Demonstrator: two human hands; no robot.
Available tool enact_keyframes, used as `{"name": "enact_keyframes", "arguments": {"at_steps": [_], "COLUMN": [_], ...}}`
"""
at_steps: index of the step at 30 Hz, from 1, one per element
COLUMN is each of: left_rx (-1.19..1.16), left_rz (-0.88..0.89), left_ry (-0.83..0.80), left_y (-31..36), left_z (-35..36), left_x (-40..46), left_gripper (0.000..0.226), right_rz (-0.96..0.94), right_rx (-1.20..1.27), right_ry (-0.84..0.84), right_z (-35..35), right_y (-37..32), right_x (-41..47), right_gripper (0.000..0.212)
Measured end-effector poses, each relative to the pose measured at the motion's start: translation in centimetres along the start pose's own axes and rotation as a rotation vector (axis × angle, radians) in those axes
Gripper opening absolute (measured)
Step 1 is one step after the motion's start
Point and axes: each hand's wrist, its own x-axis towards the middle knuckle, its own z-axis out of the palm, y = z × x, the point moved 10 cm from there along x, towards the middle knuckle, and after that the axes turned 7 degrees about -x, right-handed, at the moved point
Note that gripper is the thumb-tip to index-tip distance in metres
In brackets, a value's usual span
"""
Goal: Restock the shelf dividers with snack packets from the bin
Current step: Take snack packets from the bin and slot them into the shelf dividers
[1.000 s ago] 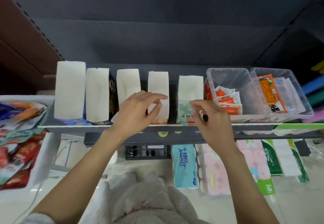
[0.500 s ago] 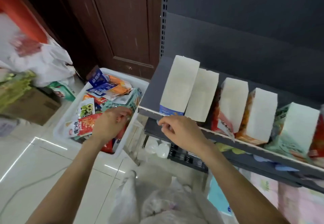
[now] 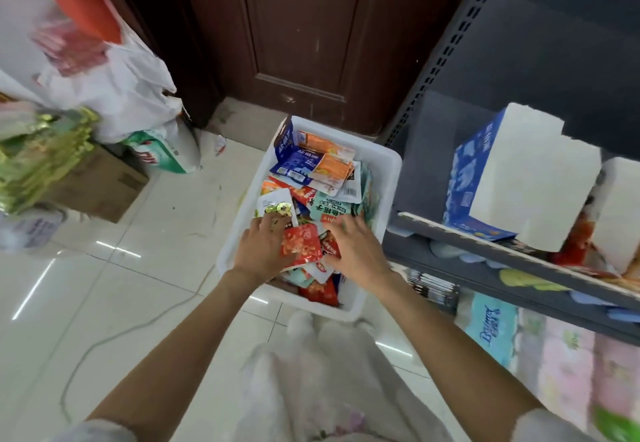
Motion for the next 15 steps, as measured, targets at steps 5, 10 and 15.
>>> {"name": "enact_keyframes", "arguments": {"at_steps": [5,10,15], "left_rx": [-0.032,-0.075,-0.16], "left_rz": [0.024,-0.048,0.038], "left_ry": [0.036,0.039,0.054], "left_y": [-0.2,-1.5,-0.6], "left_z": [-0.3,-0.1,-0.1], "left_x": [0.6,1.4,1.4], "left_gripper": [0.093,0.111,0.083], "right_rz": [0.018,-0.033,-0.078], "right_rx": [-0.245,-0.164,-0.021], "right_ry": [-0.082,0.086,0.111], "right_z": [3.3,2.3,0.9], "right_y": [-0.5,-0.1,0.6], "right_x": [0.1,0.6,0.1], "right_gripper": [0.119,0.106,0.06]}}
